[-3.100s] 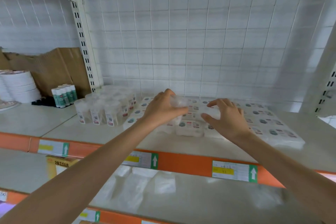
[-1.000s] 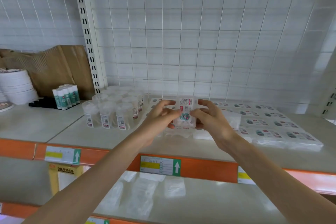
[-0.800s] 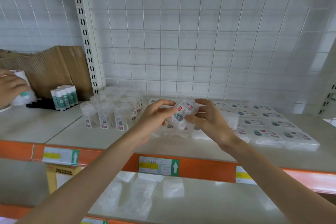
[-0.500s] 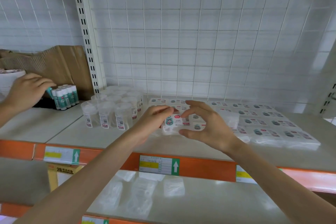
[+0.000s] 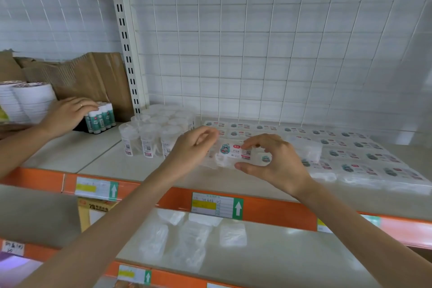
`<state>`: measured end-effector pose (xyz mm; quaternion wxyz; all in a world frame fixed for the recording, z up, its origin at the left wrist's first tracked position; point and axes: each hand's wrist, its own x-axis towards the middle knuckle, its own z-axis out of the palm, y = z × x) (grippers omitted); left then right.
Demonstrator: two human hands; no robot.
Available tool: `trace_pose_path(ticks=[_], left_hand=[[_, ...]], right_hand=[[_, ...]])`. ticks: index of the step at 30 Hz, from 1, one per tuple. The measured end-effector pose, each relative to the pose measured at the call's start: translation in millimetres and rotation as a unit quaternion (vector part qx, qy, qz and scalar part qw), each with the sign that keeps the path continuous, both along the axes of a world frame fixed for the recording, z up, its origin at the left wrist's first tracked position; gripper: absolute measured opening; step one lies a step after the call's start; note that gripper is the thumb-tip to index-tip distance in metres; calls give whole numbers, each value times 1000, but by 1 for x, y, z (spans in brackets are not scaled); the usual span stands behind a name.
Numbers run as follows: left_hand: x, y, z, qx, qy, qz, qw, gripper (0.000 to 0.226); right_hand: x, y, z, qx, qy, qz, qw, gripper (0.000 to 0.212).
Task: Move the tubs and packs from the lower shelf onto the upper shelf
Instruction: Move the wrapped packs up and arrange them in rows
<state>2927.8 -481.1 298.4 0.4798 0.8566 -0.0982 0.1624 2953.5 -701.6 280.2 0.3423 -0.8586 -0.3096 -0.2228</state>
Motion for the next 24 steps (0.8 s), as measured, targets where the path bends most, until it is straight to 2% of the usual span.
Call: trace_pose_path(ticks=[3,7,12,20,24], left_hand=[[-15,23,-11,80,-39,23,996,30],[-25,54,-33,157,-10,43,987,45],[-30,67,-44,161,22,65,984,53],[-41,56,-36,219,4,57,974,62],[-40,57,-38,250,-4,59,966,51]], right_hand=[[-1,7,-1,-8,17,6,1000,40],[-4,22,-4,-40,31,26,998,34],[-5,50,-7,-81,54,44,994,38],[-5,62,-10,-124,46,23,991,48],[-4,64,-14,-120,41,34,991,48]])
